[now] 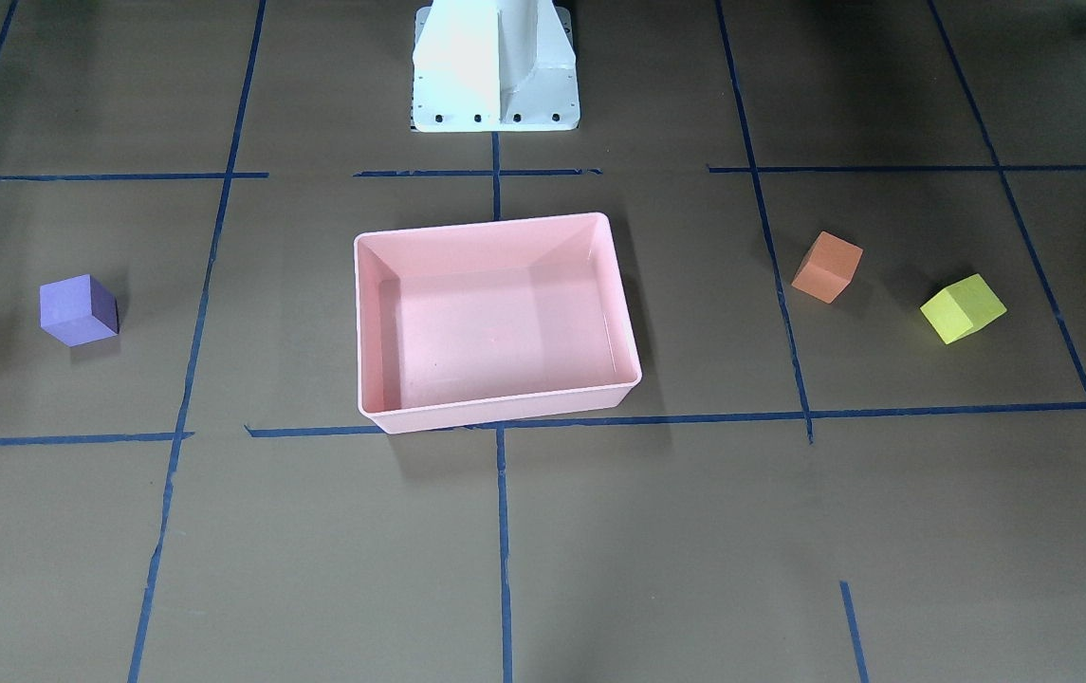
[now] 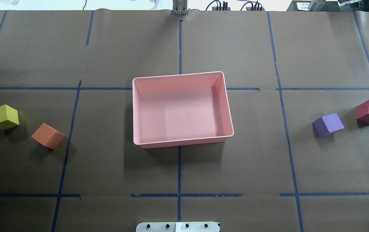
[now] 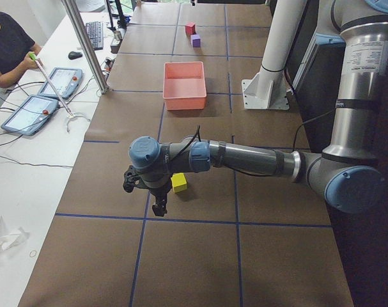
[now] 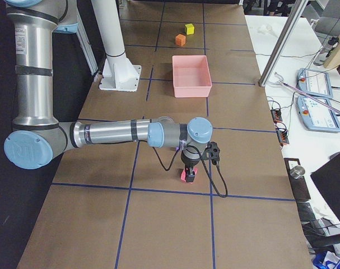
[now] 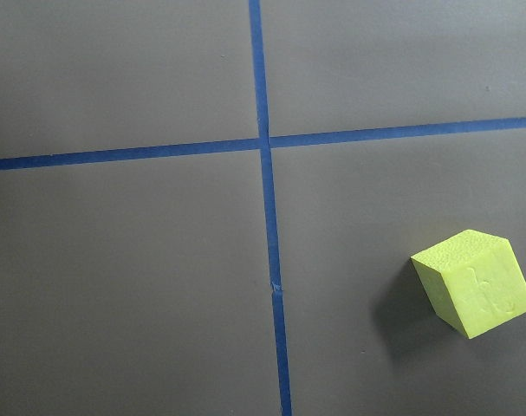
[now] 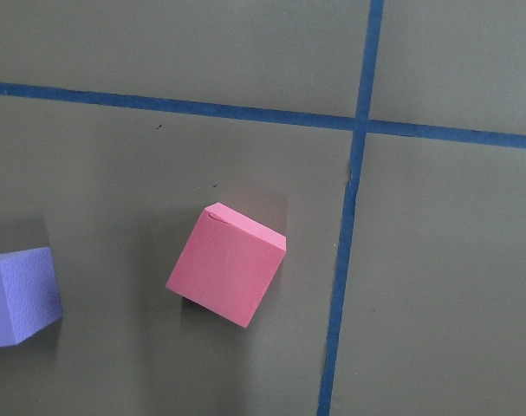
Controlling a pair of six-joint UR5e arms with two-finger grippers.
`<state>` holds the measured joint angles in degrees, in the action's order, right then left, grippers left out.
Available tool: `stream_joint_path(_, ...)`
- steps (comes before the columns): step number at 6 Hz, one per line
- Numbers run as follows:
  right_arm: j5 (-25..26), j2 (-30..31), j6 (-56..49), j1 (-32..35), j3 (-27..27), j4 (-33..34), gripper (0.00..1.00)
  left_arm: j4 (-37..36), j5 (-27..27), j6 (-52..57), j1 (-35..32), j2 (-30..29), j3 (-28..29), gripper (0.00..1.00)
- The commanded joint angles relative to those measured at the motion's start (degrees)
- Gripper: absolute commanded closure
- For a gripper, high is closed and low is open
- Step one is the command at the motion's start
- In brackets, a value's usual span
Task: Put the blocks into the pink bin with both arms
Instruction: 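Move the right gripper down toward the red-pink cube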
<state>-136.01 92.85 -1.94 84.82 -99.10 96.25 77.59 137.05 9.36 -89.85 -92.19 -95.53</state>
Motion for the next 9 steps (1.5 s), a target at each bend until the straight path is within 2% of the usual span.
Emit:
stream_joint_path(1,0.1,-0.1,0.4,-1.2,0.1,-0.1,0.0,1.7,0.1,0.2,0.1,0.1,0.3,0.0)
stream_joint_path(2,0.0,-0.2,0.5,-1.6,0.2,0.0,0.0,1.8,0.1,0.1,0.1,0.1,0.7,0.0)
stream_joint_path(3,0.3,-0.8,1.0,-5.2,0.5,-0.2,0.0,2.2,0.5,0.0,0.1,0.1,1.0,0.0)
stream_joint_path(4,0.2,-4.0,9.2,-6.7,2.6,-0.1,0.0,2.7,0.9,0.0,0.1,0.2,1.1,0.0)
stream_joint_path(5,1.0,-4.2,19.0,-9.6,4.2,-5.1,0.01,2.7,0.8,0.0,0.1,0.2,1.3,0.0)
stream_joint_path(6,1.1,-4.1,27.3,-11.1,11.4,-18.8,0.02,2.7,0.9,0.0,0.1,0.2,0.8,0.0)
stream_joint_path(7,4.0,-4.0,35.5,-12.9,12.3,-23.9,0.02,2.7,0.9,0.0,0.1,0.2,0.8,0.0)
stream_joint_path(9,4.8,-3.5,36.2,-14.0,12.4,-23.9,0.02,2.7,0.9,0.0,0.1,0.2,0.4,0.0)
